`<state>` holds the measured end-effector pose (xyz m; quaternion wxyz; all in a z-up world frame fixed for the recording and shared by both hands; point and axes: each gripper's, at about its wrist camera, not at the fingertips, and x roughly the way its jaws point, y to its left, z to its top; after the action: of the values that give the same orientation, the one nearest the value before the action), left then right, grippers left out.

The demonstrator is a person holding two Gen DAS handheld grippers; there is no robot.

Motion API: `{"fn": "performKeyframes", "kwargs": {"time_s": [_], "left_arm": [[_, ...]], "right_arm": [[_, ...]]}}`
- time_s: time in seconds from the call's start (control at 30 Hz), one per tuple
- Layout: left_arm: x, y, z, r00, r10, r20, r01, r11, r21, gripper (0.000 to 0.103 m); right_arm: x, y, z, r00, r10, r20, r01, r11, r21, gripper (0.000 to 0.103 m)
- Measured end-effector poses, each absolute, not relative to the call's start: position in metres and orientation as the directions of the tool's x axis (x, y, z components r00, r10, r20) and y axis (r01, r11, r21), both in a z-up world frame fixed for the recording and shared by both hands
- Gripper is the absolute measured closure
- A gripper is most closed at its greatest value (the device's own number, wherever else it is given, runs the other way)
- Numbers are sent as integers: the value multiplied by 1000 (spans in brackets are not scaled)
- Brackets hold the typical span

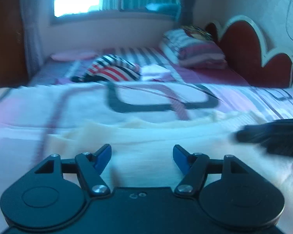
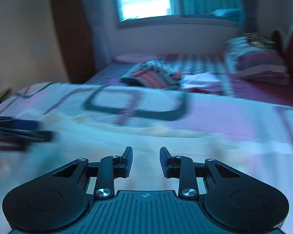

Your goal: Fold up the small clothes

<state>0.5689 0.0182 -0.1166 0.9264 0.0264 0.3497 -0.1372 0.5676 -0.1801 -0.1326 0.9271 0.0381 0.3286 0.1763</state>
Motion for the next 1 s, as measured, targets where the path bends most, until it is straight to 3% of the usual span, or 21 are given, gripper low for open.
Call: {"fn": "performKeyframes", "kwargs": {"time_s": [0.13, 0.2, 0.33, 0.47, 0.57, 0.7, 1.0], "left_arm": [[573, 23, -128, 717, -223, -660, 259, 965, -44, 30], [572, 42, -129, 735, -182, -653, 224, 974, -19, 29], [565, 76, -132, 746, -150, -649, 180, 983, -20, 28], [557, 68, -115, 759, -148, -634, 163, 986, -36, 31], [538, 46, -109, 756, -213, -619, 227, 972, -57, 30], [523, 7, -124, 701, -247, -669, 309, 951, -28, 30], [501, 51, -126, 736, -137, -663, 221, 974, 45, 27]], "right_arm": [[571, -150, -144, 701, 346, -624, -355, 928, 116, 70], [572, -164, -146, 702, 328, -632, -346, 933, 99, 60], [574, -222, -154, 743, 120, -659, -136, 990, 27, 60], [566, -231, -140, 757, 103, -645, -113, 993, 26, 59], [544, -209, -127, 761, 220, -611, -205, 974, 96, 60], [525, -162, -139, 698, 315, -643, -341, 936, 89, 60], [514, -195, -150, 720, 171, -672, -203, 979, 32, 60]]}}
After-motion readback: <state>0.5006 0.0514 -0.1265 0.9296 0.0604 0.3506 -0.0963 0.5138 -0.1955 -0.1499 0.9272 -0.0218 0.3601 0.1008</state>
